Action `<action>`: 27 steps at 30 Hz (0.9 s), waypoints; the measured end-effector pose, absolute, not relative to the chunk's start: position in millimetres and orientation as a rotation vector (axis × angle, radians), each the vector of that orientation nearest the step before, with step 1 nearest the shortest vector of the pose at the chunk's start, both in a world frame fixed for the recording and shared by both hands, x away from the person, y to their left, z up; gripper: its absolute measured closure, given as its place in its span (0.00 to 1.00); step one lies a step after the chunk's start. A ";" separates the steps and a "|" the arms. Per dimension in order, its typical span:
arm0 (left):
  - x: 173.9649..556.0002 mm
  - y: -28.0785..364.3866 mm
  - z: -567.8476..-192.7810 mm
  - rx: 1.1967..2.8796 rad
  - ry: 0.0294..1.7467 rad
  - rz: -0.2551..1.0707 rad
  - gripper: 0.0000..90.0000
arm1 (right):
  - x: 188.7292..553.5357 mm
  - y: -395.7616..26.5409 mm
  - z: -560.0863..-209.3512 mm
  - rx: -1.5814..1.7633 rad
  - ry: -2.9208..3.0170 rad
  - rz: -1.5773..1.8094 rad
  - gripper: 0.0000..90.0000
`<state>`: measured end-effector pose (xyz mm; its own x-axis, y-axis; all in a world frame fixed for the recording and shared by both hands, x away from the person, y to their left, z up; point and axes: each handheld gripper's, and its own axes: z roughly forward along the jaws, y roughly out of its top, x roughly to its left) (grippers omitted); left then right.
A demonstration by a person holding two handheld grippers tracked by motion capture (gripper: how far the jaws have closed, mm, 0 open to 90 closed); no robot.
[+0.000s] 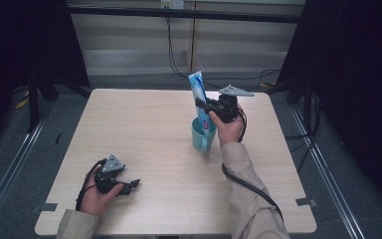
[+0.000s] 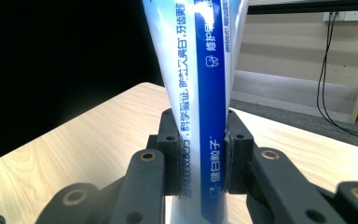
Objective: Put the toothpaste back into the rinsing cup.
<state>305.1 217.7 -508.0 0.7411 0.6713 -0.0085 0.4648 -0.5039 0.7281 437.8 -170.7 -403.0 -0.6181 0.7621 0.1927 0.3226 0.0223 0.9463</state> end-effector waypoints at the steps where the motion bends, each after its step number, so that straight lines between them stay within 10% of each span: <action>1: 305.1 217.7 -508.0 2.195 0.851 0.357 0.21 | 437.5 -171.3 -404.1 1.102 1.937 1.628 0.81; 27: 305.0 217.7 -508.0 2.195 0.851 0.356 0.21 | 430.6 -177.0 -429.7 1.110 1.957 1.580 0.80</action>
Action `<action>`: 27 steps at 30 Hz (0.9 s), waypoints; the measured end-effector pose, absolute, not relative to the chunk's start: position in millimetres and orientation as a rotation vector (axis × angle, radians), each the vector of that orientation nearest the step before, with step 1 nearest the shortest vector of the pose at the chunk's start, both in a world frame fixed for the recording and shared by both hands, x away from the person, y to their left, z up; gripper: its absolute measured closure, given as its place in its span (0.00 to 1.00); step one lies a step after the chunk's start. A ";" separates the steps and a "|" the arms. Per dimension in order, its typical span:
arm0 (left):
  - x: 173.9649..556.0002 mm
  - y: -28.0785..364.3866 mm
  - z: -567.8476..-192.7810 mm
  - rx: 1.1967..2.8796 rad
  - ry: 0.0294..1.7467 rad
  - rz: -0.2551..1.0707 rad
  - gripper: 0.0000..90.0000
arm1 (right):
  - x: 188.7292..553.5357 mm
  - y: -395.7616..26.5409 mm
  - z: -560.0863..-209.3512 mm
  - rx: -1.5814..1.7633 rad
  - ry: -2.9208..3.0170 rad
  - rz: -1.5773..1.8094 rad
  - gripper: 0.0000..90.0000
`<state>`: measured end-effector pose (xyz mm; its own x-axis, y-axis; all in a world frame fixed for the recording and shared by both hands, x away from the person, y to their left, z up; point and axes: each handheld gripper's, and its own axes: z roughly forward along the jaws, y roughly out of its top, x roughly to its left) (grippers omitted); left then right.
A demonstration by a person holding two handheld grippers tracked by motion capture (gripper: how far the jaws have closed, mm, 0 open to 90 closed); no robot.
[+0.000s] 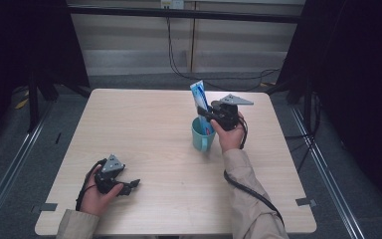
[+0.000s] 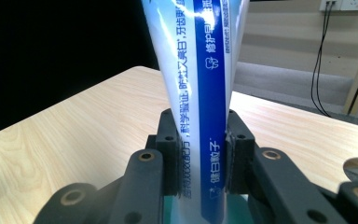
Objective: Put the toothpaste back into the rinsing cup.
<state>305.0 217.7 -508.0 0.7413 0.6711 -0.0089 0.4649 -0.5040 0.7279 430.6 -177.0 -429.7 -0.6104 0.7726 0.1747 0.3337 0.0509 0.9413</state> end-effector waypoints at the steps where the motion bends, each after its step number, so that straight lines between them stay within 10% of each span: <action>1: 305.0 217.6 -508.0 2.194 0.851 0.355 0.21 | 430.3 -177.8 -430.6 1.113 1.959 1.582 0.80; 27: 305.1 217.7 -508.0 2.195 0.851 0.356 0.21 | 423.8 -179.6 -446.4 1.134 2.022 1.498 0.79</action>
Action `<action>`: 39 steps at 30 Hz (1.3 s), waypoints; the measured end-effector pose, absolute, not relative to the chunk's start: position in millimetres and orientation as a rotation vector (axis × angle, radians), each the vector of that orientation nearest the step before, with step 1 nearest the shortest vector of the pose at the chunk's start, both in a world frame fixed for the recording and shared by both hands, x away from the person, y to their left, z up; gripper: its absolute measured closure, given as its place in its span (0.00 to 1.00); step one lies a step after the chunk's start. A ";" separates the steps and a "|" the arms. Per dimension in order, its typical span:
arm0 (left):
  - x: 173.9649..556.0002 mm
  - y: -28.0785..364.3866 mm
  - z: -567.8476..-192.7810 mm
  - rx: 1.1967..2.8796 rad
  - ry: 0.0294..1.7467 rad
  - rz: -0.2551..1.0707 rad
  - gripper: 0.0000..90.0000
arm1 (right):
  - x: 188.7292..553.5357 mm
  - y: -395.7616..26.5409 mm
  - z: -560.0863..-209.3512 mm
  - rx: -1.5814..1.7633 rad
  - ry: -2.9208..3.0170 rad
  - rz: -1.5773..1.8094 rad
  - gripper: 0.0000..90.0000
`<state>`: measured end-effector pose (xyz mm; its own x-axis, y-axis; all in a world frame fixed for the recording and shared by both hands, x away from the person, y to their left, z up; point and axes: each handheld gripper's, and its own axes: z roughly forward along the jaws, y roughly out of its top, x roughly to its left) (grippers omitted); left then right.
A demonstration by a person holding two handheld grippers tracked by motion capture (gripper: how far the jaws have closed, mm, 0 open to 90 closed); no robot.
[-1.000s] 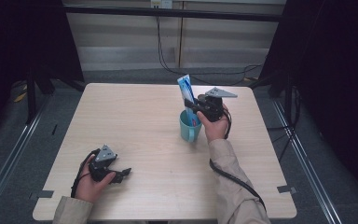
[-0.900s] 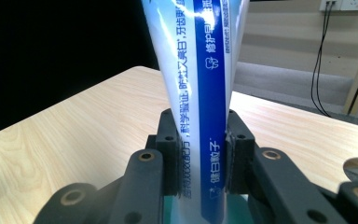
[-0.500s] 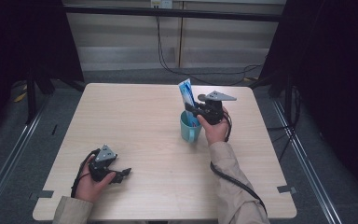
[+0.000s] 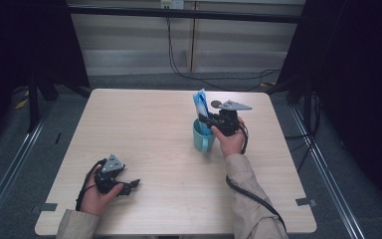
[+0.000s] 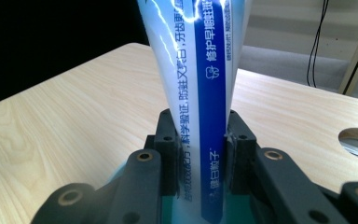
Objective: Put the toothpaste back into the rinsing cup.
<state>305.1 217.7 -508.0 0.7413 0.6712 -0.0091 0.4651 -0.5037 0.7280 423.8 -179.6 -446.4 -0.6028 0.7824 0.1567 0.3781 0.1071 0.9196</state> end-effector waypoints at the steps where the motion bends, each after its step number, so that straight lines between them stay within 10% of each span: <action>1: 305.1 217.6 -508.0 2.194 0.851 0.356 0.21 | 423.7 -180.0 -446.9 1.137 2.022 1.501 0.79; 39: 305.0 217.6 -508.0 2.194 0.851 0.356 0.21 | 421.9 -179.7 -441.1 1.153 2.036 1.430 0.60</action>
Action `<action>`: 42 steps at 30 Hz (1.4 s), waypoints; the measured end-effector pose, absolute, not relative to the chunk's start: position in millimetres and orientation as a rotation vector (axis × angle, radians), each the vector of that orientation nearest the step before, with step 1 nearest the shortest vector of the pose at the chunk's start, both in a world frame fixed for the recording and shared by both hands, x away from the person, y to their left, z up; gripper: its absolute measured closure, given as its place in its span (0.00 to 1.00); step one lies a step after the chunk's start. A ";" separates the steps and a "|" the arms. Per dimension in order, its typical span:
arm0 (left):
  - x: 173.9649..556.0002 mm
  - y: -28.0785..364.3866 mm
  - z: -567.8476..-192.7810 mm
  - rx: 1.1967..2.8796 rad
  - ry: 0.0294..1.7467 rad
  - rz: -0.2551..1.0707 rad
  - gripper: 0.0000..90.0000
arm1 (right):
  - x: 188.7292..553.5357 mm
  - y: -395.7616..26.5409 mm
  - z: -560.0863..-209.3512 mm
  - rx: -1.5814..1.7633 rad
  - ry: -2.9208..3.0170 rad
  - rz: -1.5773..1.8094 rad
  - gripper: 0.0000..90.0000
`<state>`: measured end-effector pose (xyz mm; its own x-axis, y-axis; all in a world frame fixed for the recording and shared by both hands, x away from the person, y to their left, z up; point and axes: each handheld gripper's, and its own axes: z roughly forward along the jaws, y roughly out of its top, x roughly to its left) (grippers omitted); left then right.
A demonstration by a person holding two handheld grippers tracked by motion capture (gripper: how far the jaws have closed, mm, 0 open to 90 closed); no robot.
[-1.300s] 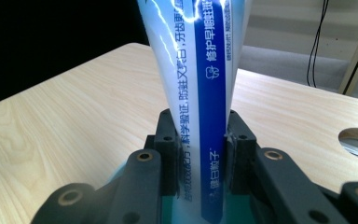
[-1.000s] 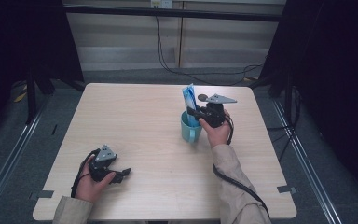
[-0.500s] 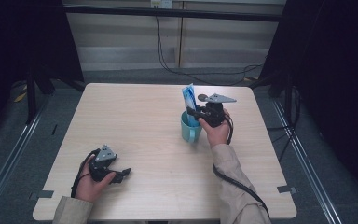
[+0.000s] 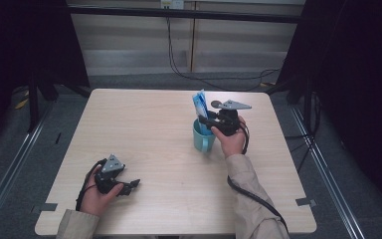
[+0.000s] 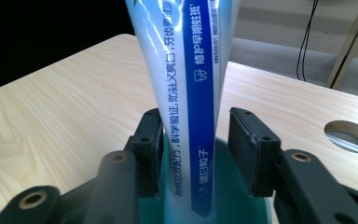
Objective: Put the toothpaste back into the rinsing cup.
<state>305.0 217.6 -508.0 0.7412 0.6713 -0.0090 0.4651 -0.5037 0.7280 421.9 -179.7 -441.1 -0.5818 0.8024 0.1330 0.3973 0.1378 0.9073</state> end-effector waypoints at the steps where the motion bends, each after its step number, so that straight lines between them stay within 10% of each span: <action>1: 305.1 217.7 -508.0 2.195 0.851 0.356 0.21 | 421.9 -179.8 -441.1 1.155 2.037 1.433 0.58; 16: 305.1 217.6 -508.1 2.193 0.851 0.353 0.21 | 412.2 -181.3 -434.0 1.152 2.058 1.388 0.36; 42: 305.1 217.6 -508.1 2.192 0.851 0.352 0.21 | 392.4 -191.3 -430.7 1.163 2.119 1.384 0.27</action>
